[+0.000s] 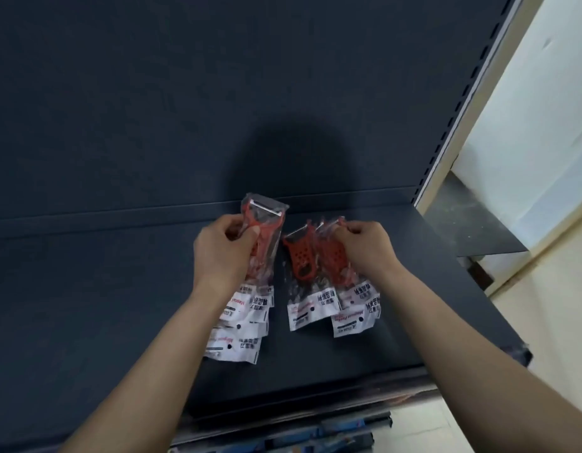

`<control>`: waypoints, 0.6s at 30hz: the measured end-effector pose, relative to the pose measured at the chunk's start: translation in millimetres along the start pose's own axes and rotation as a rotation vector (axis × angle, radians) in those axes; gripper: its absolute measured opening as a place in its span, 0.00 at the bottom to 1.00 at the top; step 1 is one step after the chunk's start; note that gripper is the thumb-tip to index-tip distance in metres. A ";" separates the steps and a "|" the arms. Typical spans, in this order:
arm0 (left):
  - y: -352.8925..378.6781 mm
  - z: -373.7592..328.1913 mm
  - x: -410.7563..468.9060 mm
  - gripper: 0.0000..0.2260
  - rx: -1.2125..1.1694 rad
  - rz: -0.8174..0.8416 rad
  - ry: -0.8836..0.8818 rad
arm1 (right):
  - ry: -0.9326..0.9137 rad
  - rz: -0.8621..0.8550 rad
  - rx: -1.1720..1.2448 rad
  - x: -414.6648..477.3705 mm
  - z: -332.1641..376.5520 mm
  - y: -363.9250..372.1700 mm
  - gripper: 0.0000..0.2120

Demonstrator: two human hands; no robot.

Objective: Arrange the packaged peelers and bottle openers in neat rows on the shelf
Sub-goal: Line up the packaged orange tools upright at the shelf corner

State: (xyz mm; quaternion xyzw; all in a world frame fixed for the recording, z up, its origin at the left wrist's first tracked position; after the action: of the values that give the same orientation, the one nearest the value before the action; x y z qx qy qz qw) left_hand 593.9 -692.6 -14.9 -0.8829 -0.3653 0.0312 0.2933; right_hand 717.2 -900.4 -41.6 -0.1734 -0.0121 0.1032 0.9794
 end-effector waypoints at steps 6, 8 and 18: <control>47.3 -37.9 -8.4 0.04 -0.053 0.031 -0.052 | -0.057 0.035 0.002 35.8 -0.5 -44.2 0.07; 67.9 -48.1 -10.6 0.06 -0.042 0.031 -0.068 | -0.050 0.030 0.000 47.7 -8.1 -62.4 0.07; 166.9 -87.6 -24.9 0.14 0.091 0.033 -0.119 | 0.019 -0.042 -0.088 87.2 -49.5 -131.6 0.07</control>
State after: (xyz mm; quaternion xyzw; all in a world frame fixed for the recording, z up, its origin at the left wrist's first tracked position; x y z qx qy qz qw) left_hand 703.9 -846.1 -36.7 -0.8712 -0.3657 0.1050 0.3104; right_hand 831.4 -1020.0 -44.1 -0.2167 -0.0112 0.0803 0.9729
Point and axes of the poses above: each hand's wrist, its own x-axis towards the middle knuckle, its own y-axis out of the palm, z = x × y, the point moved 6 cm from there along x, towards the middle knuckle, and after that the axes turned 10 degrees about x, right-handed, at the moved point
